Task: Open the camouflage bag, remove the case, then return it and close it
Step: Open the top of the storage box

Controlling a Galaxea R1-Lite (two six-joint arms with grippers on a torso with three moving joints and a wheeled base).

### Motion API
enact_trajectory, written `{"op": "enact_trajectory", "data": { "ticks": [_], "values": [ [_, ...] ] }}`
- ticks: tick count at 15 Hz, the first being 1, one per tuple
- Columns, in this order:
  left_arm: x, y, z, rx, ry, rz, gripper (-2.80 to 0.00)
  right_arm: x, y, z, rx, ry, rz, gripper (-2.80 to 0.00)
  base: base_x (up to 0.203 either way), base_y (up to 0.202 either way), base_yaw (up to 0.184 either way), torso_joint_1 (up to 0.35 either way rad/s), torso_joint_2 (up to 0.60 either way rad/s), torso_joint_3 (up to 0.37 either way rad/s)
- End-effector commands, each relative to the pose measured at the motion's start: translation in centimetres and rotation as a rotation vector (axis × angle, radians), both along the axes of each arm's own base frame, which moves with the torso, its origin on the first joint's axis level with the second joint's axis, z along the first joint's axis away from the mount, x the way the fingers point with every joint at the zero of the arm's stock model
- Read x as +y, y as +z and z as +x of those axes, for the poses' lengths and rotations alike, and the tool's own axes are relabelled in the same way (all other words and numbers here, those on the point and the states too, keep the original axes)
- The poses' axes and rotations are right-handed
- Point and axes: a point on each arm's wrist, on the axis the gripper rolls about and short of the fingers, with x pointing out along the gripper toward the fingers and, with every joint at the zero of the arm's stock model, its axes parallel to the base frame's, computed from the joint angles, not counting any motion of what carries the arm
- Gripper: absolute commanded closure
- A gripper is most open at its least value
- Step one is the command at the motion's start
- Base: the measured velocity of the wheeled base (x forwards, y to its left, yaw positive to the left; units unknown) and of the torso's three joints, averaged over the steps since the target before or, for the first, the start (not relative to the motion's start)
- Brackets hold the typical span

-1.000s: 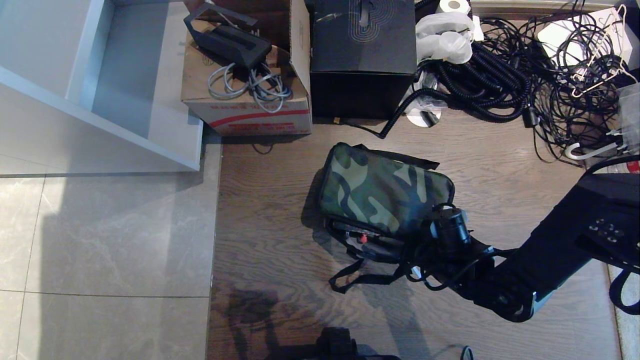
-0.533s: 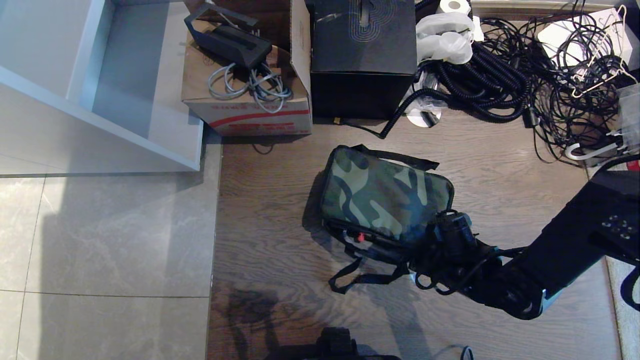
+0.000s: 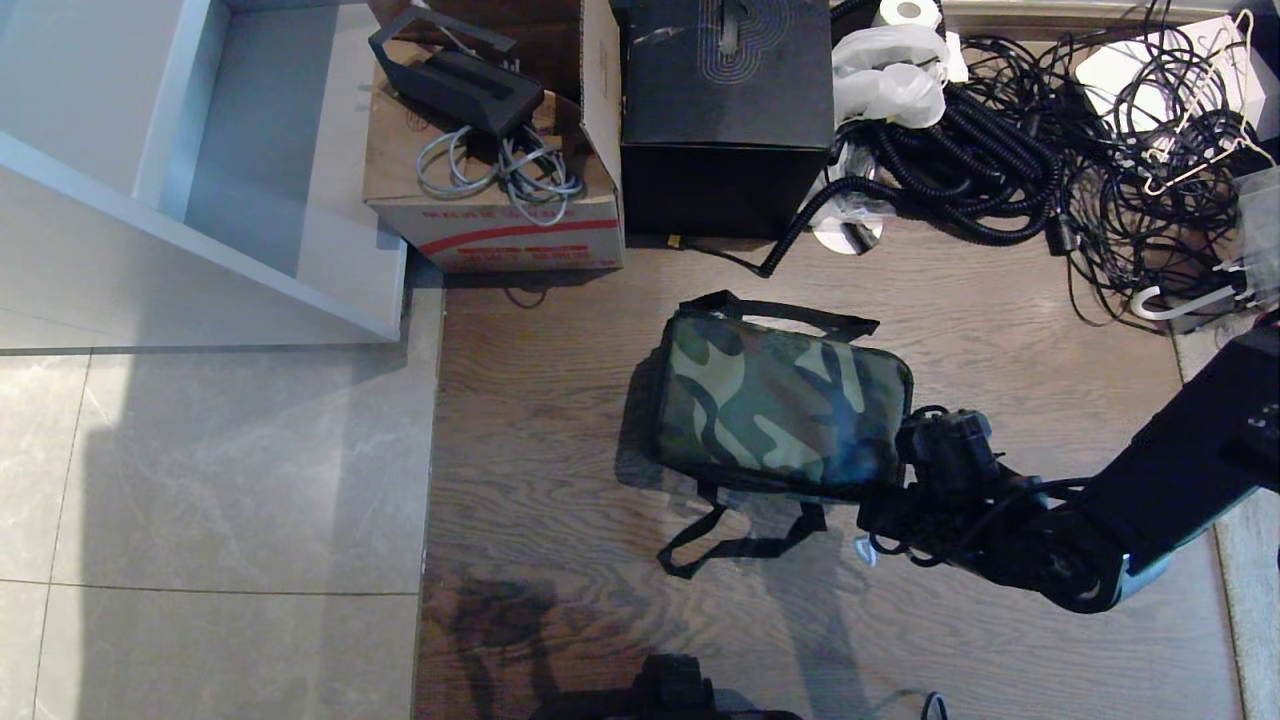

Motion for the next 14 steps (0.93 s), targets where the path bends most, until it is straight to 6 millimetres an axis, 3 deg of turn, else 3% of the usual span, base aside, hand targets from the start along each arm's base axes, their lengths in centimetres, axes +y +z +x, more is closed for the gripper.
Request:
{"op": "enact_trajectory", "data": {
  "ticks": [1,2,3,7,10,14],
  "values": [
    [0.0,0.0,0.0,0.000,0.001,0.000,0.00,-0.4,0.2,0.5,-0.033,-0.022,0.015,0.00,0.000,0.000,0.000,0.000,0.00,0.000],
    [0.0,0.0,0.0,0.000,0.000,0.001,0.00,-0.4,0.0,0.4,-0.030,-0.012,0.013,-0.51,0.000,0.000,0.000,0.000,0.00,0.000],
    [0.0,0.0,0.0,0.000,0.000,0.002,0.00,-0.4,0.0,0.5,-0.030,-0.011,0.012,-2.80,0.000,0.000,0.000,0.000,0.00,0.000],
    [0.0,0.0,0.0,0.000,0.000,0.000,0.00,-0.6,-0.9,-0.4,0.019,0.019,0.003,-2.80,0.000,0.000,0.000,0.000,0.00,0.000],
    [0.0,0.0,0.0,0.000,0.000,0.000,0.00,-0.6,-1.3,0.2,0.014,0.081,0.048,-2.80,0.000,0.000,0.000,0.000,0.00,0.000],
    [0.0,0.0,0.0,0.000,0.000,0.000,0.00,-1.7,-2.2,-0.9,0.038,0.252,0.001,-2.80,0.000,0.000,0.000,0.000,0.00,0.000]
  ]
}}
